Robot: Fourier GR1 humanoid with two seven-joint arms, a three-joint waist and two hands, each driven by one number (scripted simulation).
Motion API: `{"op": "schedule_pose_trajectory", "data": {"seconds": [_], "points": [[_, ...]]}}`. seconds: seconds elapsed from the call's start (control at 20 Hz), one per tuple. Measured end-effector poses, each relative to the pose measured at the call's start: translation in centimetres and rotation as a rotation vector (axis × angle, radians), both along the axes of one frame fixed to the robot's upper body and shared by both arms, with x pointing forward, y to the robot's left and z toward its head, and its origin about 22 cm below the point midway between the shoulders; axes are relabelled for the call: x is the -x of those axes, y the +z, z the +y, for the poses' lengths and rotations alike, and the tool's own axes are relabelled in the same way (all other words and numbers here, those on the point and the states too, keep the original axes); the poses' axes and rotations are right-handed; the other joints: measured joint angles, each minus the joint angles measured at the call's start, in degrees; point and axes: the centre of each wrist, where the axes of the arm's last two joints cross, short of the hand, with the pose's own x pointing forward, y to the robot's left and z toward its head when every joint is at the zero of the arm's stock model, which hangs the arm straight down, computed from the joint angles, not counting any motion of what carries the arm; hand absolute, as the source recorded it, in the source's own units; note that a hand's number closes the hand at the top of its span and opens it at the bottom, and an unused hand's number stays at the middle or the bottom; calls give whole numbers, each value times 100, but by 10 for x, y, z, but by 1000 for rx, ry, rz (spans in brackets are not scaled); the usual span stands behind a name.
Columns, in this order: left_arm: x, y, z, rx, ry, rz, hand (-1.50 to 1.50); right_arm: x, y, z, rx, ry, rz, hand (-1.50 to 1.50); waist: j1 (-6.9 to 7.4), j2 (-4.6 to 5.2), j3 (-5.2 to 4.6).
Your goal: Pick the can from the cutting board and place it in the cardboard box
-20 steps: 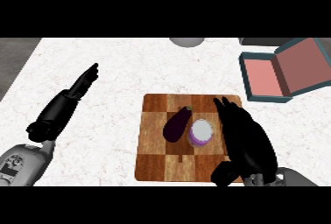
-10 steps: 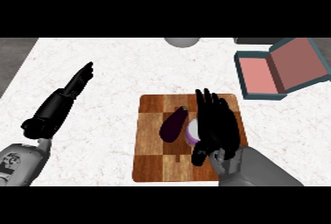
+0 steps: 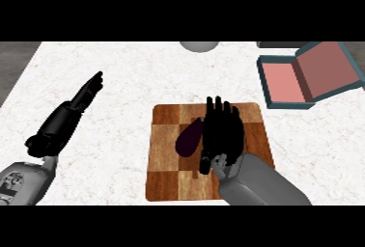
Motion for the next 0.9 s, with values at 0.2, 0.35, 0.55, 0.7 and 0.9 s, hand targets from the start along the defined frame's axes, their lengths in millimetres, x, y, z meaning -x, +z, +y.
{"op": "schedule_pose_trajectory", "data": {"seconds": [0.2, 0.35, 0.55, 0.7, 0.9], "points": [[0, 2, 3, 2, -1, -2, 0, -2, -3, 7, 5, -12, 8, -150, -9, 2, 4], [0, 2, 4, -1, 7, -2, 0, 0, -10, 10, 6, -9, 26, -150, -9, 6, 7], [-1, 4, 6, 3, 2, -6, 0, 0, -16, 9, 2, -18, 39, -150, -15, 10, 9], [0, 6, 7, -1, 6, -6, 0, 4, -24, 7, 15, -28, 50, -150, -20, 7, 9], [2, 0, 4, 4, 3, -5, 0, 2, -38, 2, 54, -59, 70, -150, -9, 14, 10]]}}
